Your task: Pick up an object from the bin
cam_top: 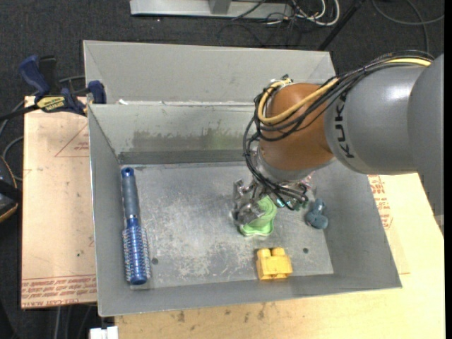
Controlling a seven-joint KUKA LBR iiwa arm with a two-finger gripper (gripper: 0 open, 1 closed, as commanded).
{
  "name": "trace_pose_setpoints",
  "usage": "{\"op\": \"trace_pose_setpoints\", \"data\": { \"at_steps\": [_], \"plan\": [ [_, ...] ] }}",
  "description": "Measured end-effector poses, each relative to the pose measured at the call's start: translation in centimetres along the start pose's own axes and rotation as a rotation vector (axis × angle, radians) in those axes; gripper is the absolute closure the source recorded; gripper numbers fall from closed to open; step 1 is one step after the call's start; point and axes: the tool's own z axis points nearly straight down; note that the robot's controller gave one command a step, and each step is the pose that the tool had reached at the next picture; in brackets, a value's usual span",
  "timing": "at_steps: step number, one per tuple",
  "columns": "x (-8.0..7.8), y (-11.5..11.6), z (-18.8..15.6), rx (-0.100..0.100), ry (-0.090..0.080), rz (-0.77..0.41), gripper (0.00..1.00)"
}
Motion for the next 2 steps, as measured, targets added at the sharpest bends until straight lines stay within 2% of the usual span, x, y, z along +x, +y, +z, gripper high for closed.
{"op": "trace_pose_setpoints", "data": {
  "at_steps": [1,2],
  "plan": [
    [0.4,-1.8,1.9,0.000,0.002,-0.078,0.00],
    [0.4,-3.9,2.5,-0.004,-0.007,-0.136,0.00]
  ]
}}
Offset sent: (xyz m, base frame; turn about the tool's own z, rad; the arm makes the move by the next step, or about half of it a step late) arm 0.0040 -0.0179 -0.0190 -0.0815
